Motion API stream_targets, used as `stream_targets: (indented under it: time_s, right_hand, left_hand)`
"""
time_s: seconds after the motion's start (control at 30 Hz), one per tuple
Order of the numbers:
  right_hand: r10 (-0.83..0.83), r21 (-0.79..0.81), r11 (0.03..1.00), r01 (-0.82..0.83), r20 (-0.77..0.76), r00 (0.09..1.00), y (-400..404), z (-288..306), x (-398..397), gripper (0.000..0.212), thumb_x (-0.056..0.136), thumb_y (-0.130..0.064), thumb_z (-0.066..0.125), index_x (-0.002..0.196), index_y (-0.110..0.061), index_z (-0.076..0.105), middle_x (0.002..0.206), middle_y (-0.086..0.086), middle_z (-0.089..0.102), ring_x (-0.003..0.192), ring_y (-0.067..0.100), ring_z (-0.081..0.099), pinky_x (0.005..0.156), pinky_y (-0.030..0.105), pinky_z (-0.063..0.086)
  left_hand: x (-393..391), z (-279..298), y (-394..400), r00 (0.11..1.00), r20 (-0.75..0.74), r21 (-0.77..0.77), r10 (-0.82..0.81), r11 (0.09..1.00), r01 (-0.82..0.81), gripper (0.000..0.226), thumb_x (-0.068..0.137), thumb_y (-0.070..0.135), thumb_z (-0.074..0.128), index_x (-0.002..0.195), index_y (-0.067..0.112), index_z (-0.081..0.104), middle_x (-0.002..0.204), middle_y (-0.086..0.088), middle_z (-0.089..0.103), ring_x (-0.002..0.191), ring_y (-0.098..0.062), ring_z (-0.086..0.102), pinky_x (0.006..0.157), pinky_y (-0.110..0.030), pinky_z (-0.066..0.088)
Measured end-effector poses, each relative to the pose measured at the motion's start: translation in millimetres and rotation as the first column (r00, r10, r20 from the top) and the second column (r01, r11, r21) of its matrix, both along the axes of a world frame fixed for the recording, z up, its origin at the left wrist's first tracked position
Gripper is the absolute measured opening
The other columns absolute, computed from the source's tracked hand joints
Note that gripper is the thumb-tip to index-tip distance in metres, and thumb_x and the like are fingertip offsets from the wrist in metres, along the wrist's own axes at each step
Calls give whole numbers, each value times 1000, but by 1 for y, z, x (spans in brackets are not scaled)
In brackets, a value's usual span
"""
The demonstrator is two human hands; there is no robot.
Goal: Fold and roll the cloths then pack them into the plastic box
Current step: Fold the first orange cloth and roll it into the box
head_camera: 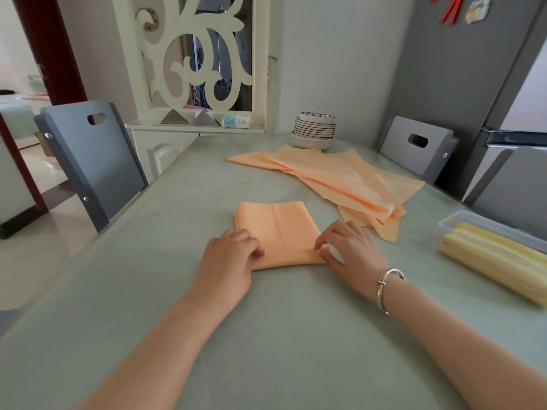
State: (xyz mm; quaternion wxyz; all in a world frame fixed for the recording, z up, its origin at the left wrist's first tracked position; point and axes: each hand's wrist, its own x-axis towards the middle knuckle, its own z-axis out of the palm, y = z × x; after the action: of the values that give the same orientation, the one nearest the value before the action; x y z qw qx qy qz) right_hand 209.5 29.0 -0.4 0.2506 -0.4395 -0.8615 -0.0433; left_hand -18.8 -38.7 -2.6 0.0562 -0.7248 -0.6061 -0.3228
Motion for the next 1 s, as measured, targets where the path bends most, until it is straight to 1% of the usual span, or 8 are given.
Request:
stream_targets:
  time_s: [0.1, 0.2, 0.3, 0.4, 0.57, 0.77, 0.9, 1.0]
  right_hand:
    - [78, -17, 997, -78, 40, 996, -2, -1, 11, 12, 89, -24, 61, 98, -26, 68, 97, -12, 62, 94, 16, 54, 88, 36, 44]
    - [63, -88, 994, -61, 15, 998, -5, -1, 16, 21, 88, -28, 59, 109, -30, 65, 106, -15, 61, 104, 11, 49, 94, 23, 31]
    - [-14, -81, 997, 11, -42, 999, -7, -3, 7, 18, 89, -25, 57, 104, -28, 64, 101, -15, 61, 99, 11, 44, 92, 22, 31]
    - [-76, -235, 972, 22, -222, 972, -12, 0, 6, 6, 86, -26, 60, 90, -30, 62, 88, -20, 61, 88, 7, 45, 78, 21, 37]
    - [-207, -473, 881, -5, -394, 895, -17, 3, 8, 11, 81, -32, 68, 84, -28, 58, 82, -12, 62, 80, 11, 51, 70, 25, 40]
    - [-254, -384, 910, 154, -224, 941, -18, 2, -3, 18, 89, -41, 55, 97, -25, 51, 83, -13, 56, 99, 13, 39, 81, 28, 26]
    - [-206, -174, 966, 192, -68, 976, -18, 6, -8, 21, 90, -39, 54, 106, -27, 47, 101, -9, 44, 99, 13, 33, 84, 28, 27]
    - [-62, -41, 997, 62, 0, 998, -16, 5, -11, 11, 92, -25, 52, 102, -24, 55, 103, -7, 49, 99, 16, 42, 82, 26, 29]
  left_hand:
    - [-2, -1, -4, 997, -79, 31, -20, 999, 22, 22, 79, 6, 61, 89, 22, 73, 89, 9, 65, 88, -22, 58, 74, -30, 38]
    - [-3, -2, -7, 999, -45, -16, -4, 1000, 3, 22, 79, 17, 62, 98, 22, 73, 93, 11, 64, 91, -17, 57, 78, -26, 40]
    - [-6, 1, -8, 997, 67, -42, 28, 999, -25, 14, 82, 22, 68, 95, 21, 72, 94, 11, 65, 90, -13, 60, 78, -23, 44]
    - [-11, 1, -9, 964, 253, -97, 88, 993, -65, 6, 82, 27, 70, 81, 22, 71, 83, 10, 67, 79, -9, 61, 71, -25, 45]
    - [-17, -6, -5, 865, 459, -300, 201, 952, -62, 21, 83, 37, 67, 76, 17, 63, 73, 5, 61, 70, -14, 54, 64, -27, 39]
    - [-9, -7, -1, 881, 363, -342, 302, 923, -176, 22, 85, 42, 63, 83, 23, 50, 81, 9, 60, 92, -22, 56, 85, -40, 45]
    - [-1, -2, -3, 944, 135, -178, 300, 945, -274, 23, 89, 34, 60, 99, 20, 46, 98, 4, 54, 98, -24, 46, 85, -36, 38]
    - [2, -1, -2, 985, 25, -24, 169, 985, -168, 9, 88, 20, 61, 95, 21, 56, 98, 5, 53, 96, -23, 48, 78, -32, 35]
